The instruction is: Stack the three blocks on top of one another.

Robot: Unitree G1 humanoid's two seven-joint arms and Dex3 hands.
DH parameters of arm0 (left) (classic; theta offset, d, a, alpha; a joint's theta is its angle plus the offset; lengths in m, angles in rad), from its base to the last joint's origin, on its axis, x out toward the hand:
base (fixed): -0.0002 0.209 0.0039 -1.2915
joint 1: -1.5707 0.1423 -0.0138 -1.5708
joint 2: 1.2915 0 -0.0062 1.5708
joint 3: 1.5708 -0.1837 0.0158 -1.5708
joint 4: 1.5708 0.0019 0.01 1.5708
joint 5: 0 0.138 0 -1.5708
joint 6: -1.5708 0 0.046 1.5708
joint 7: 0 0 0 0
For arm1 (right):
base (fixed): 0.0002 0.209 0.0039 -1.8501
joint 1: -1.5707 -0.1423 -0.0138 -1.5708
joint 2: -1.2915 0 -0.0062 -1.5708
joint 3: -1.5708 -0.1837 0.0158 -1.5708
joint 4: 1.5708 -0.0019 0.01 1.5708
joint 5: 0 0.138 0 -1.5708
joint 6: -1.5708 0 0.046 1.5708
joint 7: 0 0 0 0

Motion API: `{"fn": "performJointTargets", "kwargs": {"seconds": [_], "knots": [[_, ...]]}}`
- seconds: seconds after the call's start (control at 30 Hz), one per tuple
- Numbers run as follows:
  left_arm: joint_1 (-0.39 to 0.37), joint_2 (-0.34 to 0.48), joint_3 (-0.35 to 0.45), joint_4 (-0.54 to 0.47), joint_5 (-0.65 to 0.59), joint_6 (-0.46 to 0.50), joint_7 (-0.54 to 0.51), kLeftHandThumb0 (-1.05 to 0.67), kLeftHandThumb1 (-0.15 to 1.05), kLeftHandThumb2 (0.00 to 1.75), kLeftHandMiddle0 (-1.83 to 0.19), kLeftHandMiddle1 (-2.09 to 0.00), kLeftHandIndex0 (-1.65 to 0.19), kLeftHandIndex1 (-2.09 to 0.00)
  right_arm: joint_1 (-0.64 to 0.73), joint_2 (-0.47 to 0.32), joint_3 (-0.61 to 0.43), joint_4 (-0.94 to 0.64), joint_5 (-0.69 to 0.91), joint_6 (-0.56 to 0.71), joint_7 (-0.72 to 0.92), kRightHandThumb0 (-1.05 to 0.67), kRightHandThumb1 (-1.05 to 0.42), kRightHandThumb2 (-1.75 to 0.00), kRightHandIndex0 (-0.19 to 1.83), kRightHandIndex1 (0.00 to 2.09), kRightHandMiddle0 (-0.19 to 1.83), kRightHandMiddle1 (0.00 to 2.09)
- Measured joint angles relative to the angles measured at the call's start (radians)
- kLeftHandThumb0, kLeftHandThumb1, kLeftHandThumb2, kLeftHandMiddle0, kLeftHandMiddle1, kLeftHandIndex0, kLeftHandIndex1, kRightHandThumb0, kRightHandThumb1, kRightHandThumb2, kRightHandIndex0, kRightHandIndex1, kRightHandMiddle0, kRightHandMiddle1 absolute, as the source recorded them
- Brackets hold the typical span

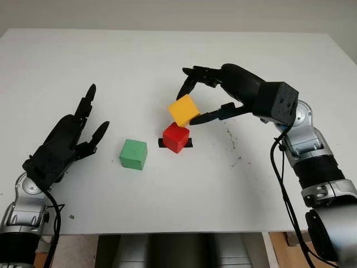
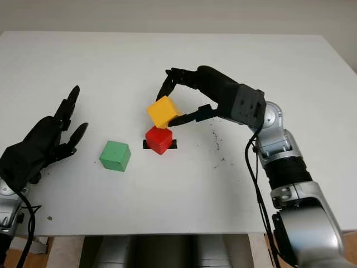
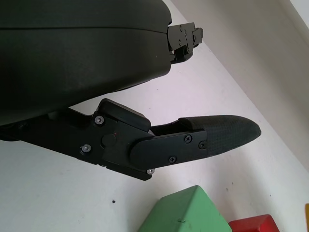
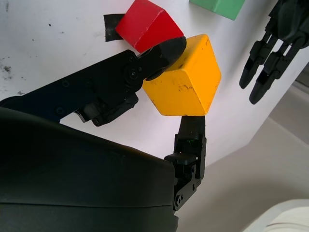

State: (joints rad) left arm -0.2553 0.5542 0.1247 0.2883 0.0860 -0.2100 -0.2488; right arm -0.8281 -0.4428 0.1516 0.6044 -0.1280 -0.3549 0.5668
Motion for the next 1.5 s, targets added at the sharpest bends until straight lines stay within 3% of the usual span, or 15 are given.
{"fn": "performJointTargets", "kwargs": {"seconds": [0.43, 0.9, 1.5], "knots": [[0.004, 0.0, 0.0, -0.003, 0.001, 0.001, 0.003, -0.88, 1.05, 0.62, 0.19, 0.0, 0.18, -0.05, -0.033, 0.037, 0.013, 0.121, -0.015, -0.011, 0.039, -0.5, -0.93, -0.05, 0.13, 0.05, 0.45, 1.47], [0.004, -0.003, 0.0, -0.002, 0.004, 0.003, 0.011, -0.88, 1.05, 0.61, 0.19, 0.0, 0.18, -0.05, -0.04, 0.054, 0.003, 0.137, 0.026, -0.001, 0.098, -0.52, -0.94, -0.06, 0.12, 0.05, 0.43, 1.46], [0.004, -0.006, 0.0, -0.003, 0.0, 0.012, 0.004, -0.88, 1.05, 0.6, 0.19, 0.0, 0.18, -0.05, -0.027, 0.054, 0.027, 0.136, -0.063, -0.047, 0.008, -0.45, -0.94, -0.05, 0.13, 0.05, 0.39, 1.45]]}}
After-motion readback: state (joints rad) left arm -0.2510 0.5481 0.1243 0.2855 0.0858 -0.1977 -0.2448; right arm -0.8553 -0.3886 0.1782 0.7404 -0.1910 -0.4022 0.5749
